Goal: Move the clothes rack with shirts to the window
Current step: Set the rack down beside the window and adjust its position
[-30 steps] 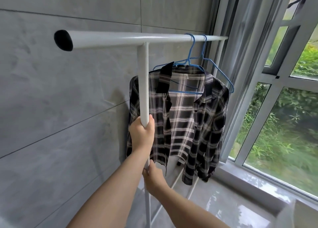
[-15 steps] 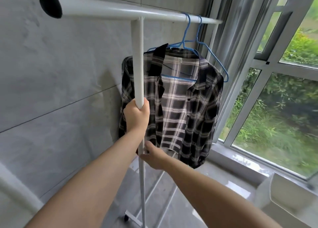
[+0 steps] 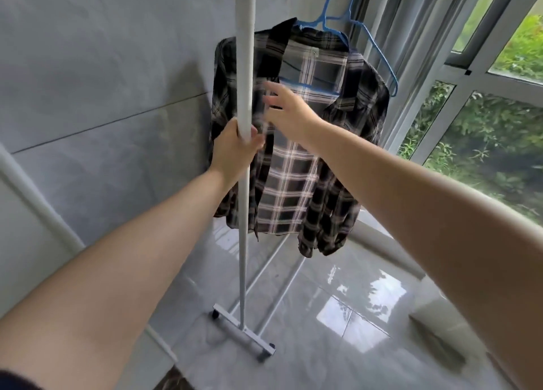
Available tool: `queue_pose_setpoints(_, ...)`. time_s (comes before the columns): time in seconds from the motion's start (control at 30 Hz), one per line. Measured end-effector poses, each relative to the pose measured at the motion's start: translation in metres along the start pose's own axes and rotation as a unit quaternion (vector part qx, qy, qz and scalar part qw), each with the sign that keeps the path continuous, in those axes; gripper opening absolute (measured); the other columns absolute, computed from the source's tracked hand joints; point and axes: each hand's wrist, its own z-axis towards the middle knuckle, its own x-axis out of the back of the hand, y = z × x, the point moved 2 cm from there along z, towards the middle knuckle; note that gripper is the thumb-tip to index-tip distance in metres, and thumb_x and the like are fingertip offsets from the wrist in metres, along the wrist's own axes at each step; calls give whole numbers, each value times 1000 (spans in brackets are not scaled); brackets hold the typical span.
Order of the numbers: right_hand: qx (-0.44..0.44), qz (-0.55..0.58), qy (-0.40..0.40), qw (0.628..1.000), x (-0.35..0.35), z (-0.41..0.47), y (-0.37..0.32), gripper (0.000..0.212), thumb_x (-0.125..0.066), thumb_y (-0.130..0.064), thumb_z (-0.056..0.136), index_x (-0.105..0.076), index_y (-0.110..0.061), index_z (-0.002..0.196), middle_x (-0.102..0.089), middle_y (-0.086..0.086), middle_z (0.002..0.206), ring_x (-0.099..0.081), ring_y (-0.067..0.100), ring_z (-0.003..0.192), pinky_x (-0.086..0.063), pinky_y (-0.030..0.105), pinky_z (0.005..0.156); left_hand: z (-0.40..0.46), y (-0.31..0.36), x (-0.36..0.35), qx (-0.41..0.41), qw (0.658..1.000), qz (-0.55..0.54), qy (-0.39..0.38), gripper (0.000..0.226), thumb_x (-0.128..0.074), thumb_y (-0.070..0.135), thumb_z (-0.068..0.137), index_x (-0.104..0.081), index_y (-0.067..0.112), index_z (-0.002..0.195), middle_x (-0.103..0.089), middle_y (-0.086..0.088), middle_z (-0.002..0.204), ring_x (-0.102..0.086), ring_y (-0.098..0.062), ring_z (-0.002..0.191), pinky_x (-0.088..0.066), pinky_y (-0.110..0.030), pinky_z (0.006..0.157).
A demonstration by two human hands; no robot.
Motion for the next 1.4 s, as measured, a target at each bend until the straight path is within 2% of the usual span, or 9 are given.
queue_pose_setpoints(0.1,41,34,-8,999,-7,-6,-26,64,-52,2,94,-38,-18,154,-59,7,146,-62,22,123,-60,34,91,-17,-14,3,4,999,43,-18,19,-62,18,88,-58,19,106,-70,10,91,-64,1,73,-46,-5,59)
queue_pose_setpoints(0.17,58,10,9,998,-16,-9,-36,49,-55,-5,94,-50,-15,142,-67,7,131,-66,22,109,-59,33,79,-23,-30,5,44,996,62,-43,25,-63,18,90,-59,18,114,-71,7,102,-66,-10,91,-52,-17,80)
queue_pose_setpoints(0.23,43,-9,25,999,-25,-10,-39,38,-61,-17,95,-52,-14,132,-68,8,123,-68,26,109,-62,45,88,-29,-47,4,97,987,99,-76,30,-65,20,90,-57,18,118,-69,1,108,-65,-19,98,-53,-33,88)
queue_pose_setpoints(0.4,-36,-34,-27,998,-41,-11,-28,45,-69,-37,93,-51,-14,127,-63,6,124,-65,28,113,-66,53,79,-45,-82,-3,190,955,179,-138,35,-69,27,87,-51,16,115,-61,-6,105,-59,-25,85,-54,-36,68)
queue_pose_setpoints(0.6,-111,-29,-112,987,-43,-3,-11,48,-65,-39,96,-56,-8,132,-68,17,121,-76,37,99,-66,56,78,-44,-95,-17,229,939,208,-147,28,-61,25,94,-48,11,115,-55,-5,101,-60,-26,84,-59,-41,65)
queue_pose_setpoints(0.73,-115,21,-110,987,-39,13,-1,40,-67,-26,97,-57,-4,128,-68,19,116,-76,39,96,-67,50,78,-38,-98,-30,192,945,240,-108,29,-54,18,98,-47,6,122,-61,-16,113,-63,-33,86,-57,-45,80)
queue_pose_setpoints(1.13,-89,26,-110,990,-12,58,31,36,-68,-27,97,-54,-9,125,-68,16,113,-78,35,91,-68,45,72,-7,-98,-65,144,958,233,-81,28,-52,18,99,-46,10,125,-61,-12,104,-58,-25,77,-50,-34,68)
queue_pose_setpoints(1.3,-47,-18,-29,998,-12,71,51,28,-66,-35,96,-57,-16,114,-69,9,111,-76,25,89,-68,42,58,7,-100,-80,142,957,241,-78,30,-53,19,98,-46,9,125,-65,-15,108,-56,-23,79,-45,-31,67)
queue_pose_setpoints(1.4,-15,-72,-13,997,-25,71,75,32,-72,-33,92,-62,-12,113,-73,7,110,-75,24,92,-68,40,74,10,-107,-81,139,957,244,-74,29,-58,21,96,-52,7,120,-68,-13,107,-62,-26,84,-46,-30,70)
